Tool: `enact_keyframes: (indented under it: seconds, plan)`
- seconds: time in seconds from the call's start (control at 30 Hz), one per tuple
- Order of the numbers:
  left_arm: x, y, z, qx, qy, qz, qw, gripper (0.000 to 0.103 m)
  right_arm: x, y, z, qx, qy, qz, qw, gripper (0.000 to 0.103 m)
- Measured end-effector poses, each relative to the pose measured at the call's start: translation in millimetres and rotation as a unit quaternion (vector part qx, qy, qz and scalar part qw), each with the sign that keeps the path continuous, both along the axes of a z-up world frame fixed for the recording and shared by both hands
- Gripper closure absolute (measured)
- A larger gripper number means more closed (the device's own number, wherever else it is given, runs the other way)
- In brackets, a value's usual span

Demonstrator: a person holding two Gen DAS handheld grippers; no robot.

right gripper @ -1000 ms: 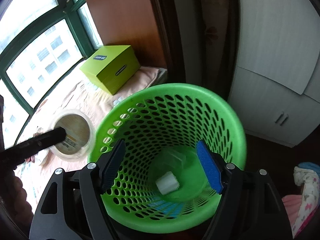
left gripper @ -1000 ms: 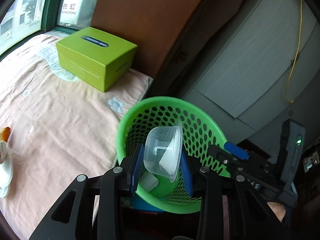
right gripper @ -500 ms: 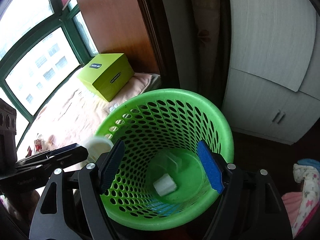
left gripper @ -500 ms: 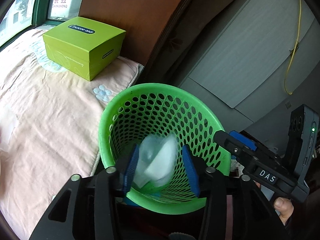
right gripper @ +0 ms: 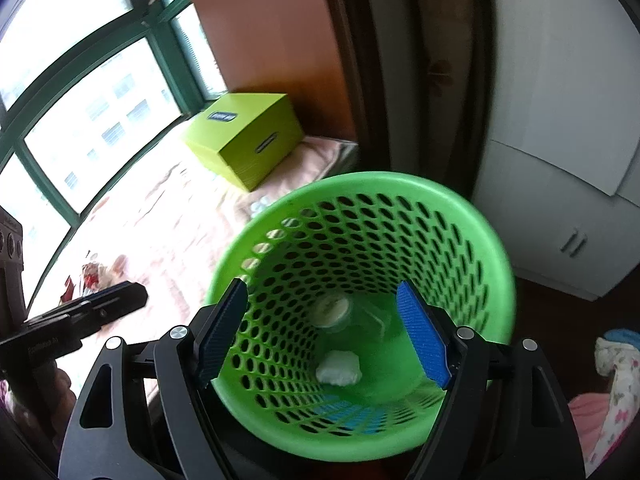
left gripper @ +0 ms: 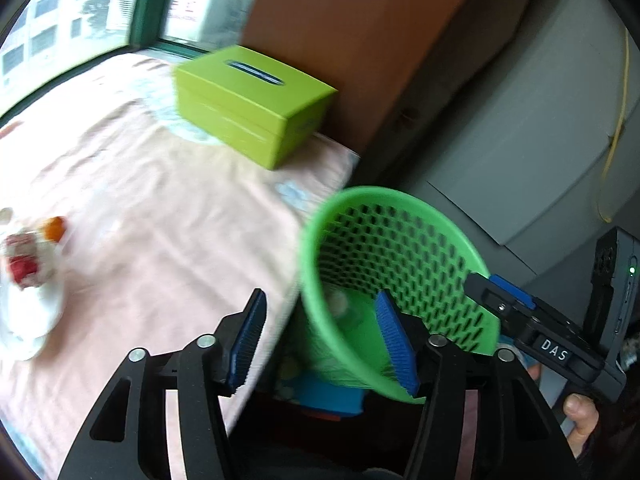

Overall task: Collect trash
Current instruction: 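Reach the left gripper to the crumpled red-white wrapper and grasp it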

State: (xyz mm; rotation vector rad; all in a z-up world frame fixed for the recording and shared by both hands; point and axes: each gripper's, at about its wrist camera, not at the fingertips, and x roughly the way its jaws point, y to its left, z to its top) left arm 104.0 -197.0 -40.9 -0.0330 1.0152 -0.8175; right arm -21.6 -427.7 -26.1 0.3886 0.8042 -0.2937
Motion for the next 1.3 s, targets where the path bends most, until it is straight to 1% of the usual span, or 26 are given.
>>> enact_keyframes:
  seconds: [0.13,0.27,0.4,0.5,0.6,0.73,0.97,1.17,1.3]
  plan:
    - [10,31,4,0.010,-0.016,0.039,0.9991,0.046,12,15,3,0.001,-0.001,0.021,1.000,0.026]
    - [24,65,5,0.018,-0.025,0.085,0.9959,0.045,23,32,8,-0.003,-0.005,0.042,0.999,0.025]
    - [43,101,3,0.032,-0.033,0.136,0.9896,0.045,33,46,11,-0.006,-0.005,0.059,0.998,0.025]
    - [60,126,-2,0.044,-0.032,0.175,0.9830,0.045,41,56,12,-0.007,-0.005,0.072,0.997,0.025]
    - [76,143,-8,0.050,-0.028,0.200,0.9781,0.045,50,67,12,-0.010,-0.005,0.086,0.996,0.025]
    - [92,157,-15,0.059,-0.023,0.212,0.9753,0.045,60,79,12,-0.010,-0.003,0.099,0.995,0.025]
    - [115,164,-32,0.066,-0.003,0.211,0.9753,0.045,79,95,7,-0.009,0.005,0.116,0.993,0.025]
    - [128,163,-45,0.062,0.011,0.202,0.9773,0.045,96,110,1,-0.009,0.013,0.132,0.991,0.025]
    - [133,164,-50,0.050,0.018,0.196,0.9791,0.046,107,118,-3,-0.001,0.017,0.141,0.990,0.025]
